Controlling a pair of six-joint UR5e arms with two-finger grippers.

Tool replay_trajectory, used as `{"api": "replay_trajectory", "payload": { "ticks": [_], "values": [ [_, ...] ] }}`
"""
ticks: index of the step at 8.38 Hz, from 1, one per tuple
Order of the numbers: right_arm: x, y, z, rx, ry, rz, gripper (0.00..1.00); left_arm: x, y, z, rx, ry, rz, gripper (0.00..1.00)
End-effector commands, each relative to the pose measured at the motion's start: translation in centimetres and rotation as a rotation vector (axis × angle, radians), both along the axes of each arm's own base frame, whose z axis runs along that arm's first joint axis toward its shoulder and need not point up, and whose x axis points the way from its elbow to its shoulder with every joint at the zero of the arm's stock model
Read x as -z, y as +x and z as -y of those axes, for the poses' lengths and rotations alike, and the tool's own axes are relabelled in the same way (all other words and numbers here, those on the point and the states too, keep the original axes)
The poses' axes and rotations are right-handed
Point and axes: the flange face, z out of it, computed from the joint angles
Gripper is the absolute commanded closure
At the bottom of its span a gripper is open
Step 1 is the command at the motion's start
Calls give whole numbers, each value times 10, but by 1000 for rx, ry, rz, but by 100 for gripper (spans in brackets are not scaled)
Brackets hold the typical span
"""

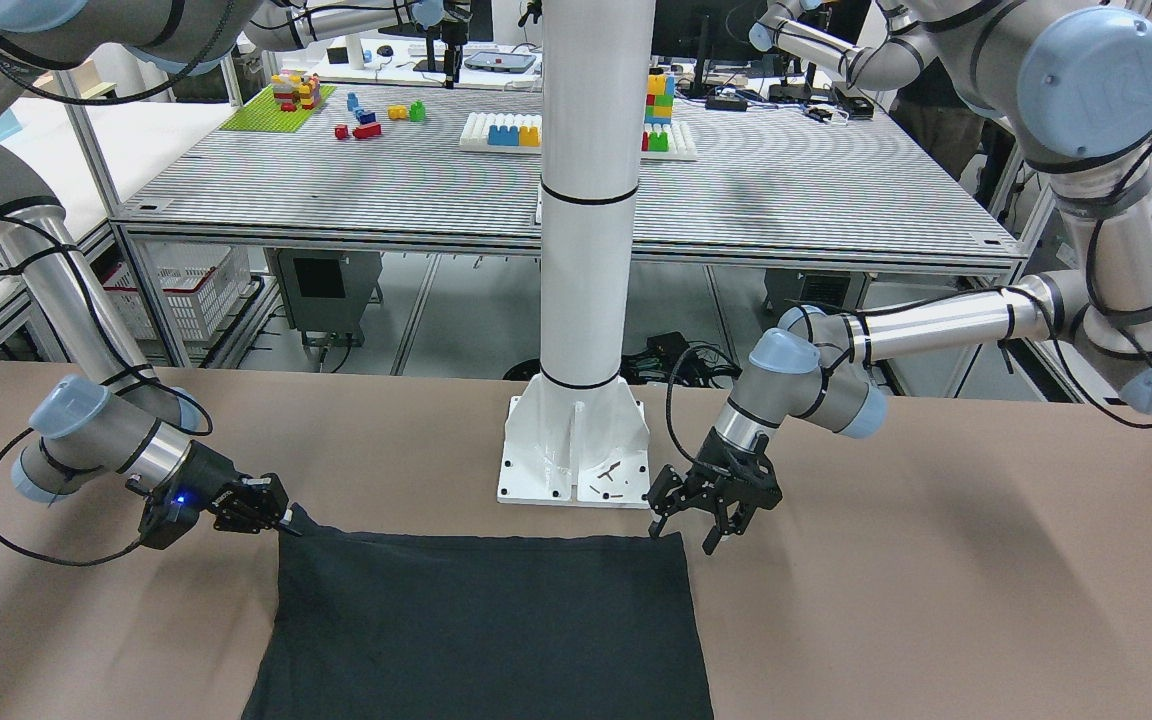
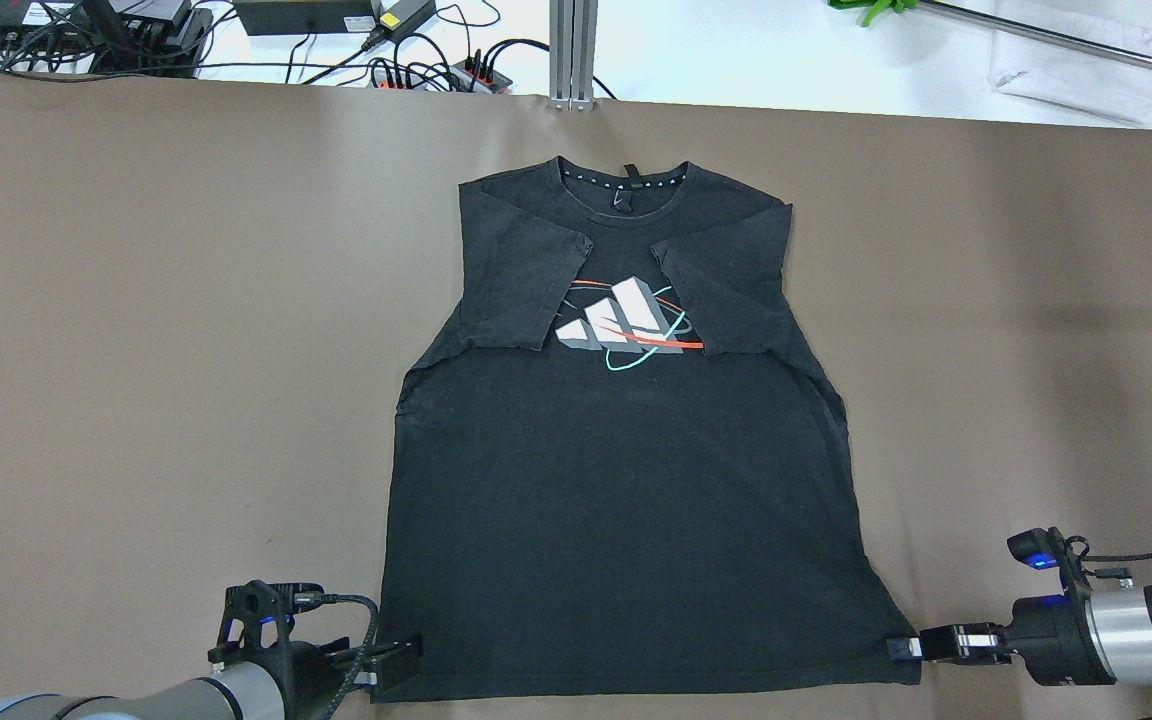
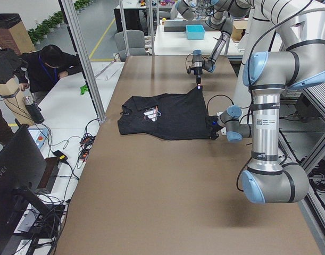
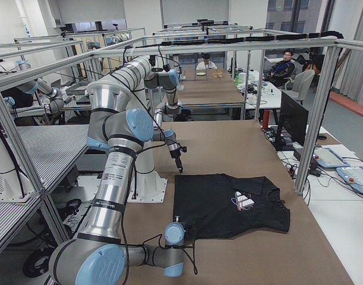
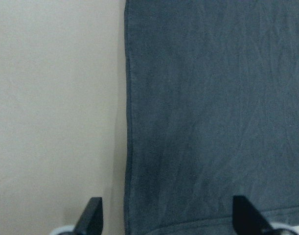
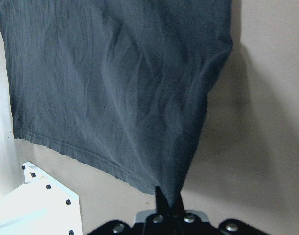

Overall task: Fold clothes
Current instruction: 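Grasp the two hem corners nearest the robot with both grippers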

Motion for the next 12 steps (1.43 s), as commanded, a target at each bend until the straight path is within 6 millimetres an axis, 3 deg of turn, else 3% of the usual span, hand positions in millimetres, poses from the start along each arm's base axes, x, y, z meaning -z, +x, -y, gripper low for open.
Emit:
{"api": "replay_trajectory", "payload": {
  "ticks": [1,5,9,12],
  "values": [
    [-1,0,1,-4,-1,-2,100,-6,27,1,2,-7,15,7],
    [-1,2,4,-10,0,-2,100,-4,23,-2,-1,-3,10,7],
    [-1,3,5,-13,0,-2,100,-8,31,-17,-5,4,19,7],
    [0,2,5,-13,0,-1,100,-11,34,-22,6,15,28,14]
  ]
}}
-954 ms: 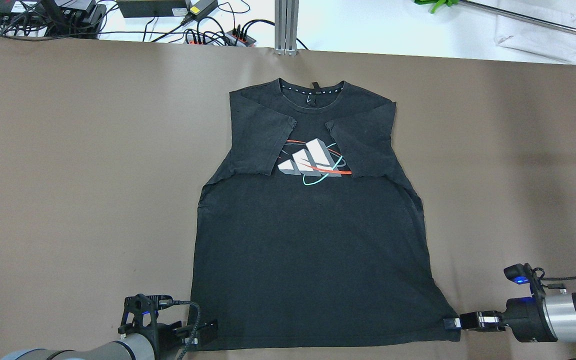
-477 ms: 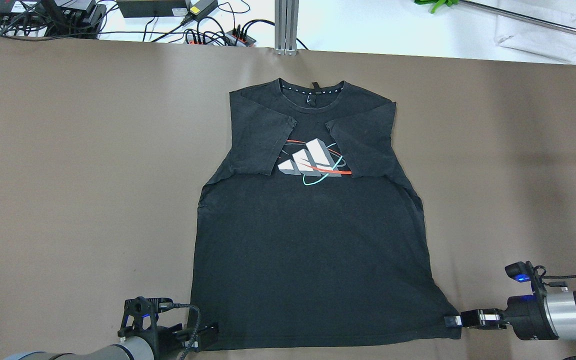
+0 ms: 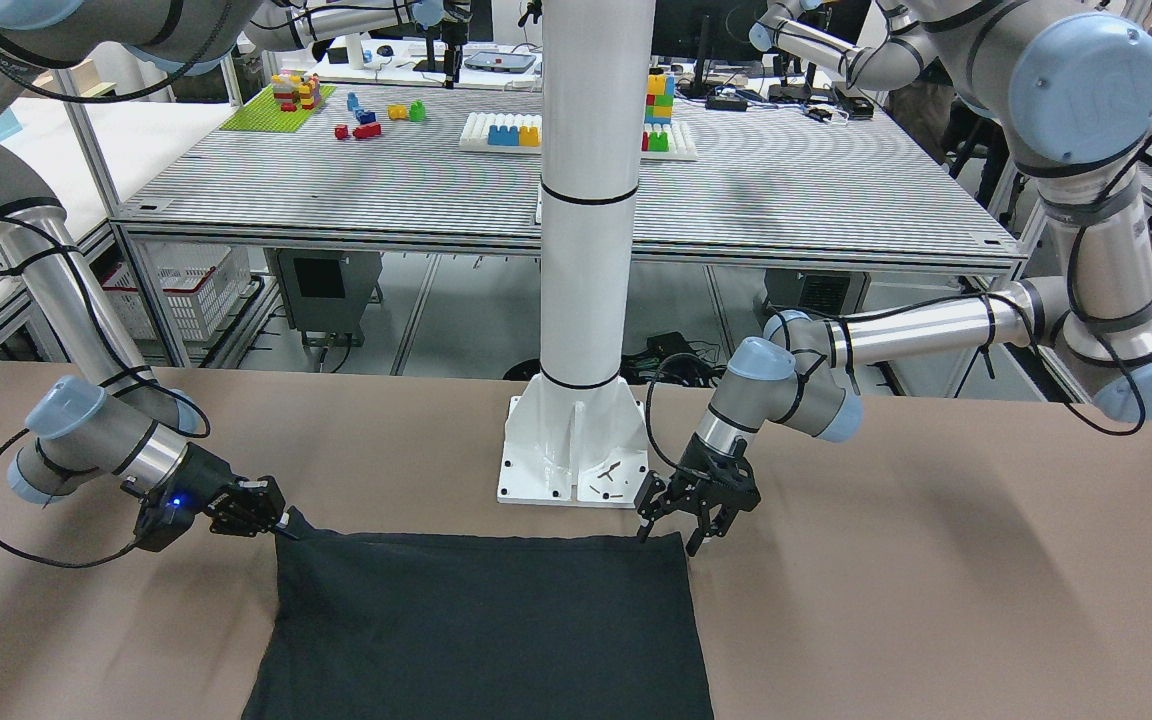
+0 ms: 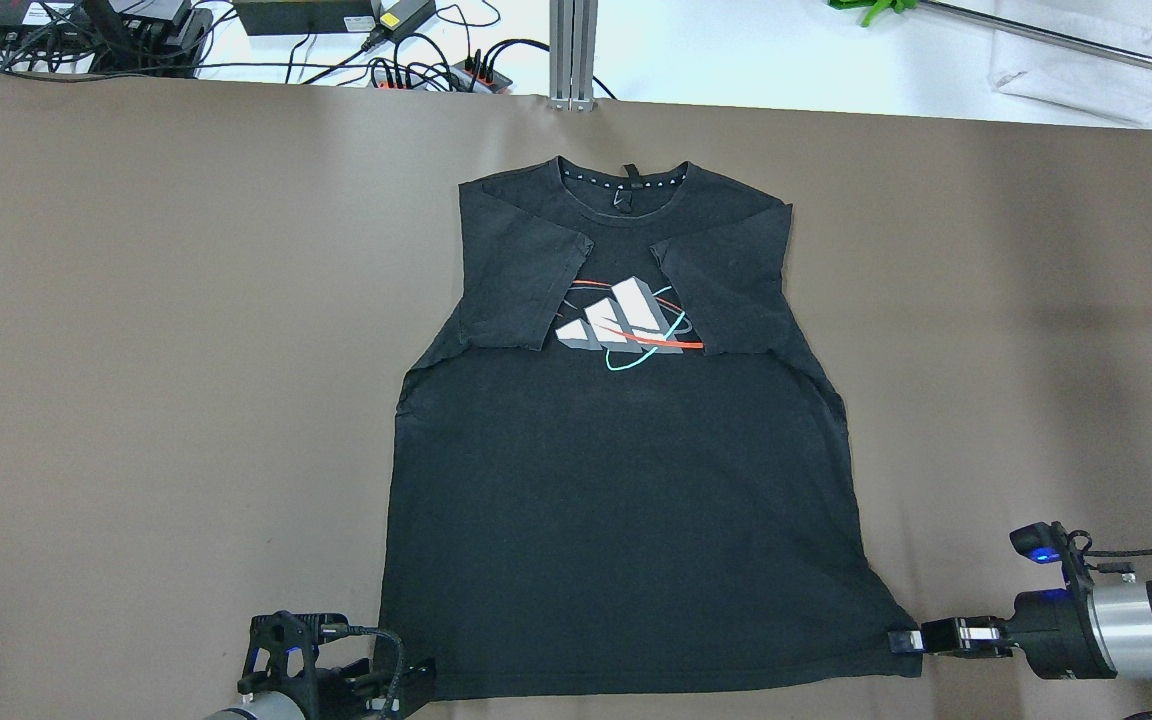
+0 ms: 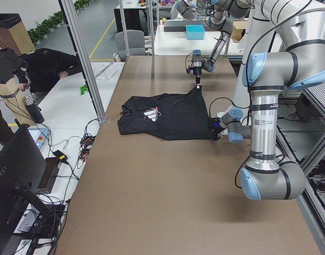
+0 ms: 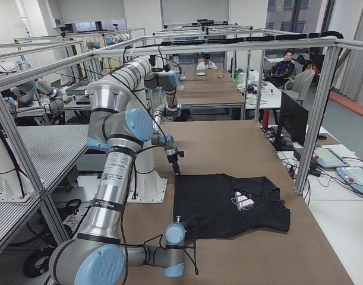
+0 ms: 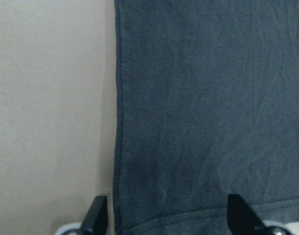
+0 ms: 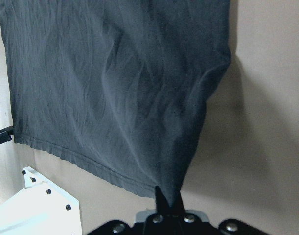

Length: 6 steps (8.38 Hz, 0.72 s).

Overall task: Fold clothes
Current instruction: 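Grasp the two hem corners nearest the robot with both grippers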

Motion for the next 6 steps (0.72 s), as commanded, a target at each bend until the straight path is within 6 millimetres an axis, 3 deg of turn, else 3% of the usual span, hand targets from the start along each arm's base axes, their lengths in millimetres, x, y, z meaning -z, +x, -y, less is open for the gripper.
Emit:
{"api": "replay_trajectory", "payload": {
  "ticks": [1,2,3,4,5,6],
  "values": [
    [0,0,0,0,0,0,100,-3,4,-10,7,15,12,14],
    [0,0,0,0,0,0,100,-5,6,-12,9,18,15,14],
    [0,0,0,0,0,0,100,-3,6,-12,9,19,12,23],
    [-1,0,0,-2,-1,-1,100,-1,6,-11,12,19,8,58],
    [-1,0,0,-2,-1,-1,100,-2,5,-11,12,19,9,87],
    [-1,-1,1,0,-1,-1,100,1,6,-11,11,18,3,100]
  ]
}}
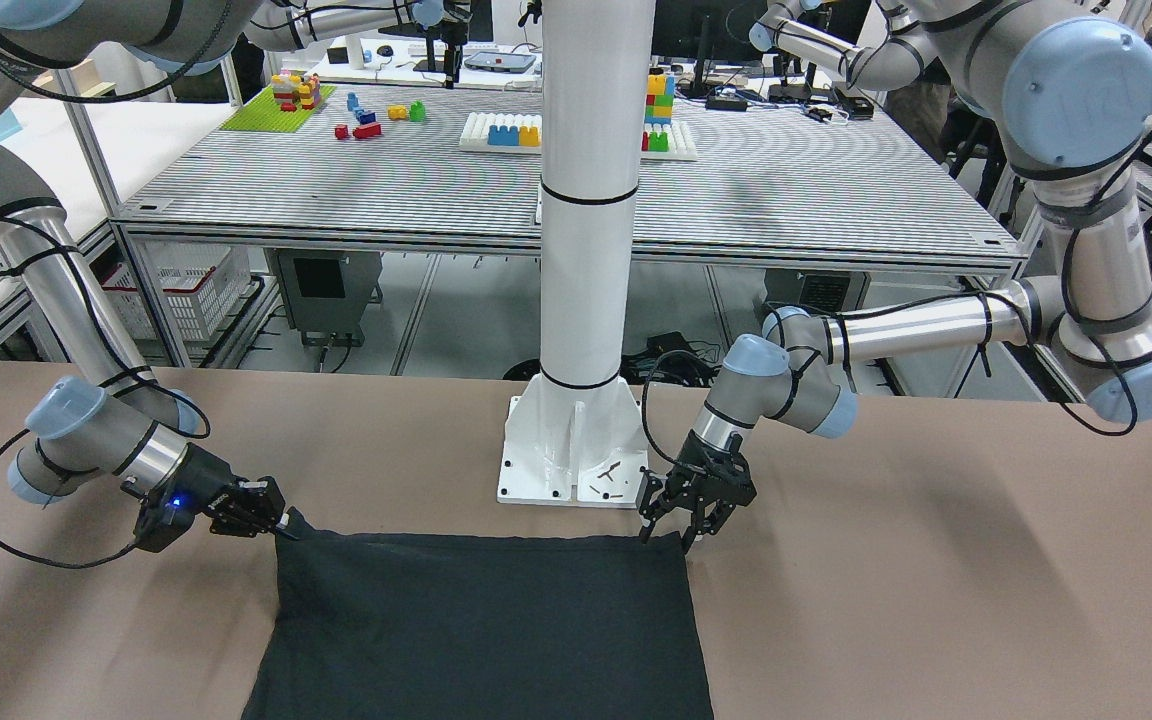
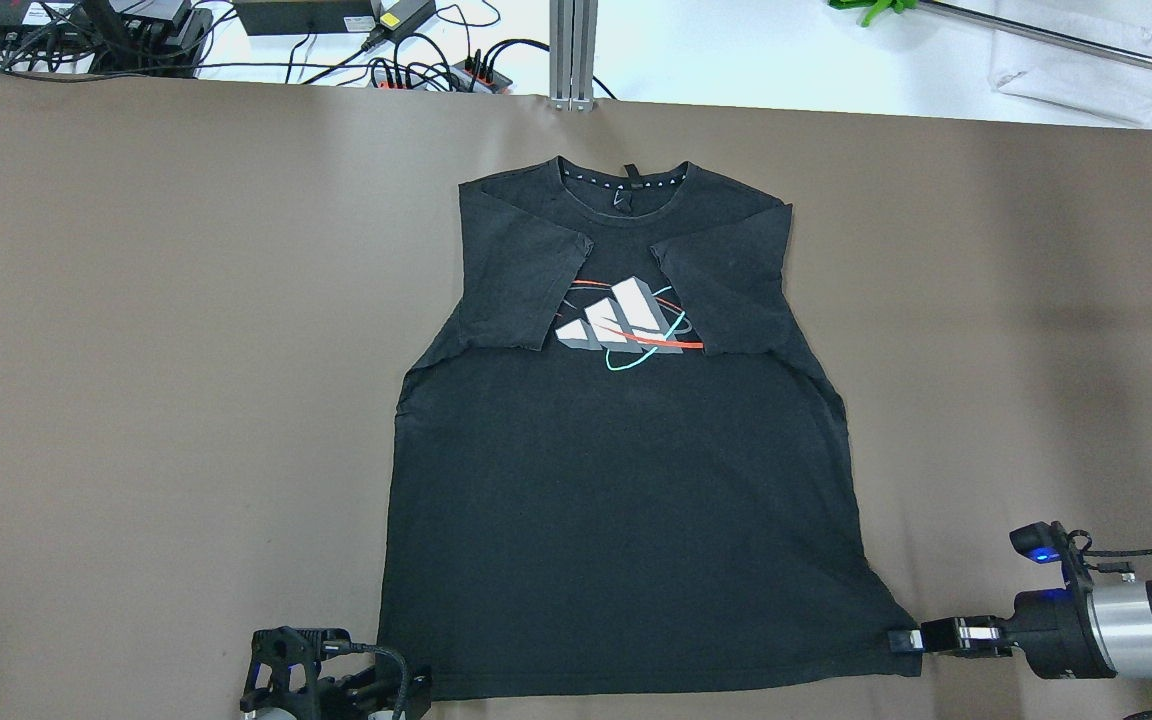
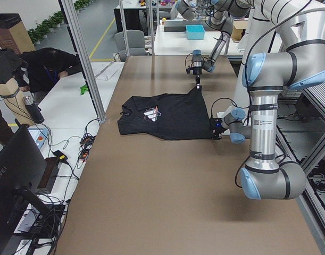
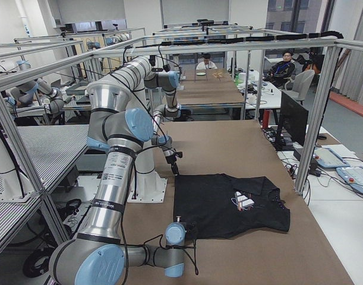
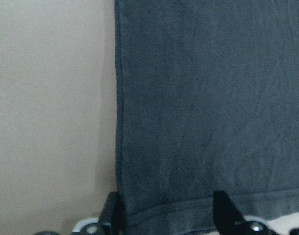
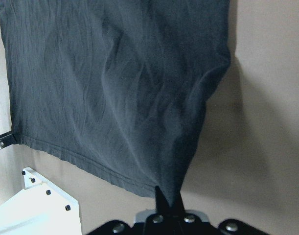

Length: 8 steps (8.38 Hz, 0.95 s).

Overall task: Fold clothes
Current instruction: 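Grasp the two hem corners nearest the robot with both grippers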

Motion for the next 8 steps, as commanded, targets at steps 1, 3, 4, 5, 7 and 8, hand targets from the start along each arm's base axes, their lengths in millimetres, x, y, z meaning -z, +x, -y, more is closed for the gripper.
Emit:
{"api": "replay_trajectory", "payload": {
  "ticks": [1,3,4,5,7,8],
  "values": [
    [-2,-1,0,0,0,-3,100,8,2,-2,-11,-4,-14,100],
    [-3,-1,1,-3,4,-4,100,10,2,-3,-23,-10,-14,100],
    [-3,0,1,-8,3,-6,100,10,-1,2,-29,-14,-16,100],
    [-2,0,1,-8,1,-4,100,20,-12,10,-37,-19,-35,100],
    [8,5,-1,25,12,20,100,58,-74,35,-86,-45,-132,100],
    [15,17,-1,53,27,44,100,71,-109,52,-109,-55,-170,100]
  ]
}}
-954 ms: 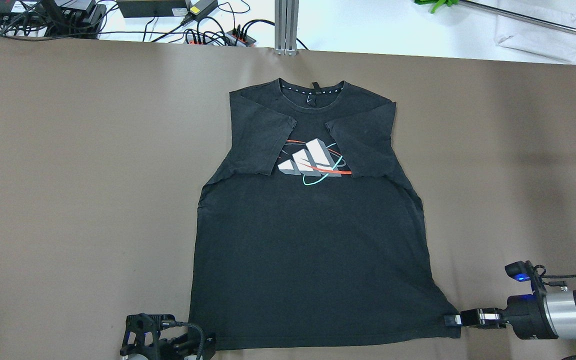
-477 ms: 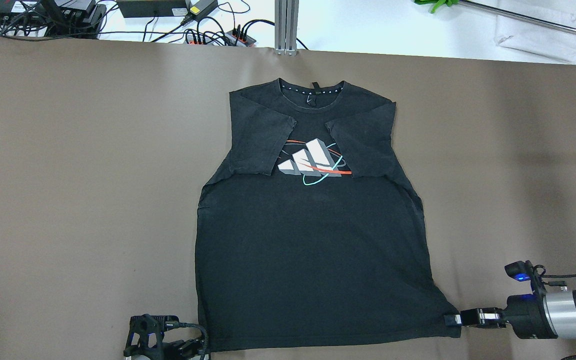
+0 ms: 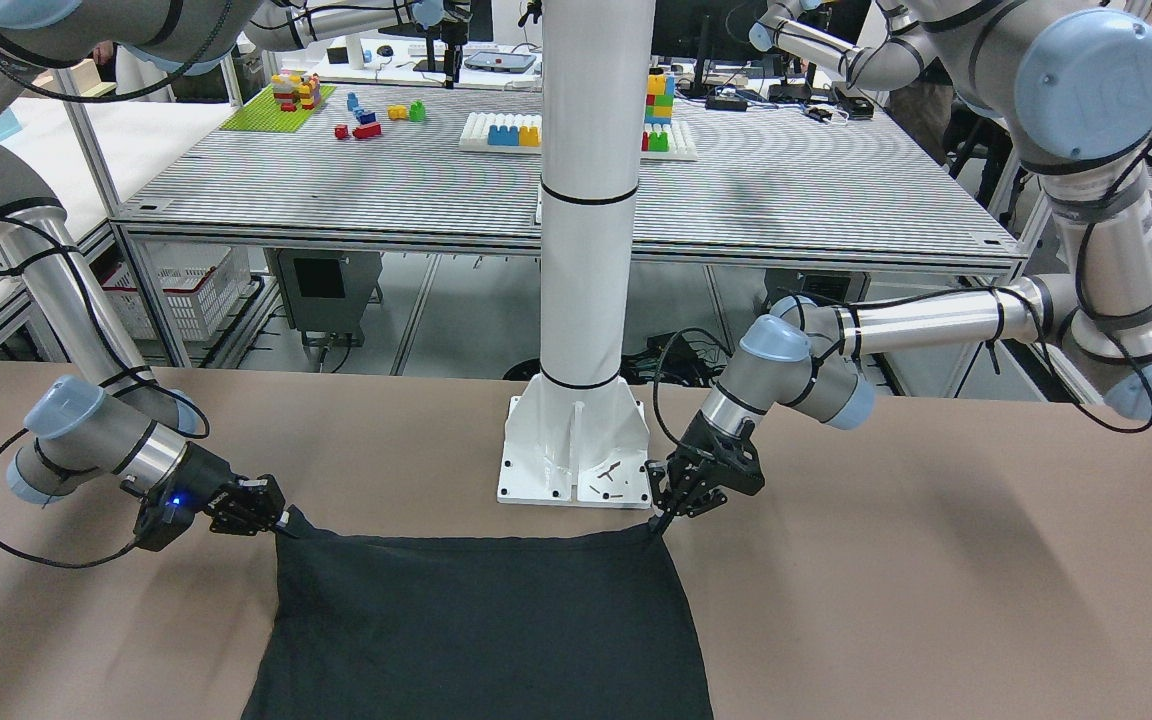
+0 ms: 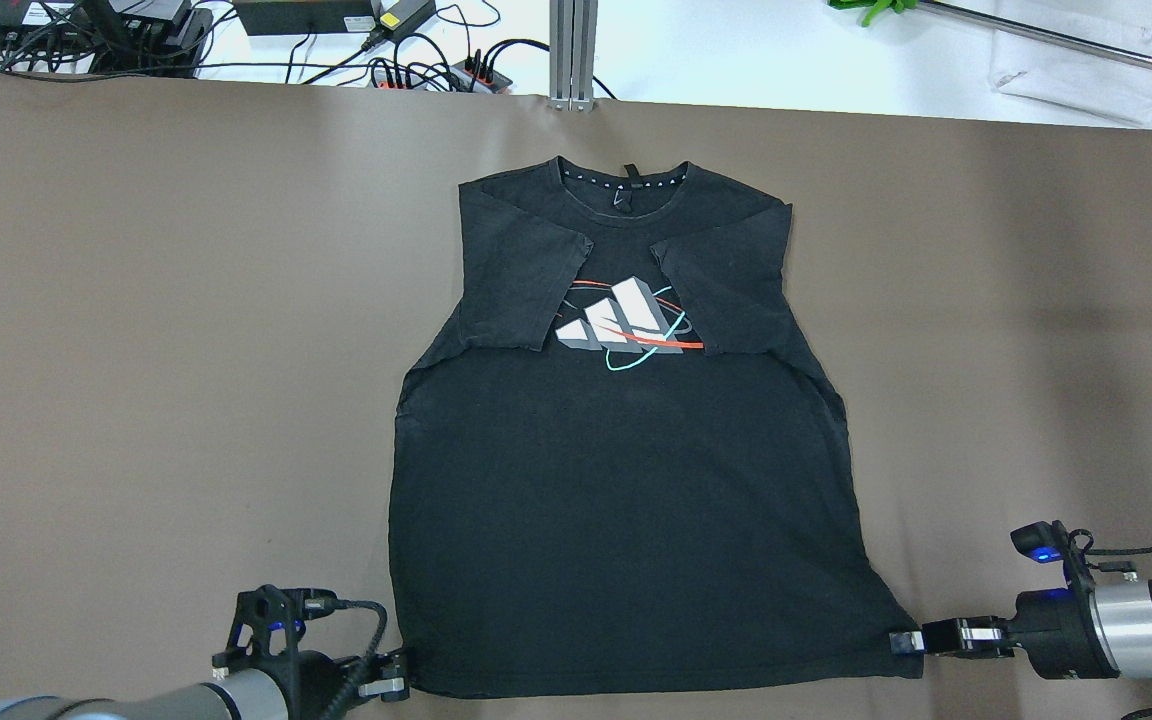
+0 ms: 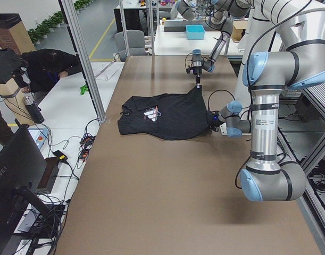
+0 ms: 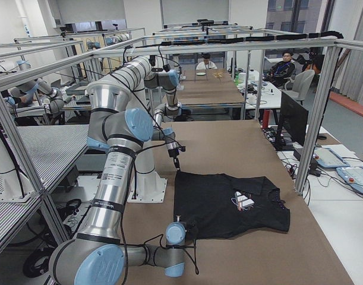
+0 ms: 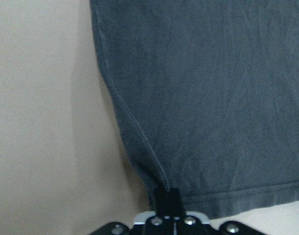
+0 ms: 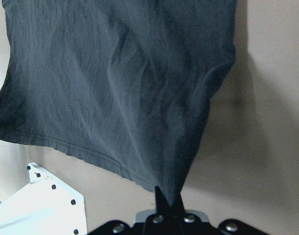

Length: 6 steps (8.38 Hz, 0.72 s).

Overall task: Fold clothes
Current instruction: 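Grasp the two hem corners nearest the robot with both grippers, then lift the hem with both grippers and fold it toward the collar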

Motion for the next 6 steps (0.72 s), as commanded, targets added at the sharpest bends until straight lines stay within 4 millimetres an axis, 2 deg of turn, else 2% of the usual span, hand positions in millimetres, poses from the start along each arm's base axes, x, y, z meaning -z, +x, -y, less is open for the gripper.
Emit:
{"api": "replay_trajectory", "payload": {
  "ticks": [1,2,3,4,5,6],
  "values": [
    [17,21,-5,60,49,78,100,35,-70,28,-92,30,-81,100],
    [19,26,-11,90,70,112,100,52,-79,25,-108,81,-111,100],
    [21,34,-20,125,70,155,100,75,-103,15,-163,92,-201,100],
    [21,47,-30,156,70,212,100,89,-127,5,-221,106,-294,100],
    [18,65,-44,186,75,273,100,79,-145,-3,-259,115,-335,100],
    [12,84,-59,225,99,311,100,62,-157,-11,-286,125,-366,100]
  ]
}}
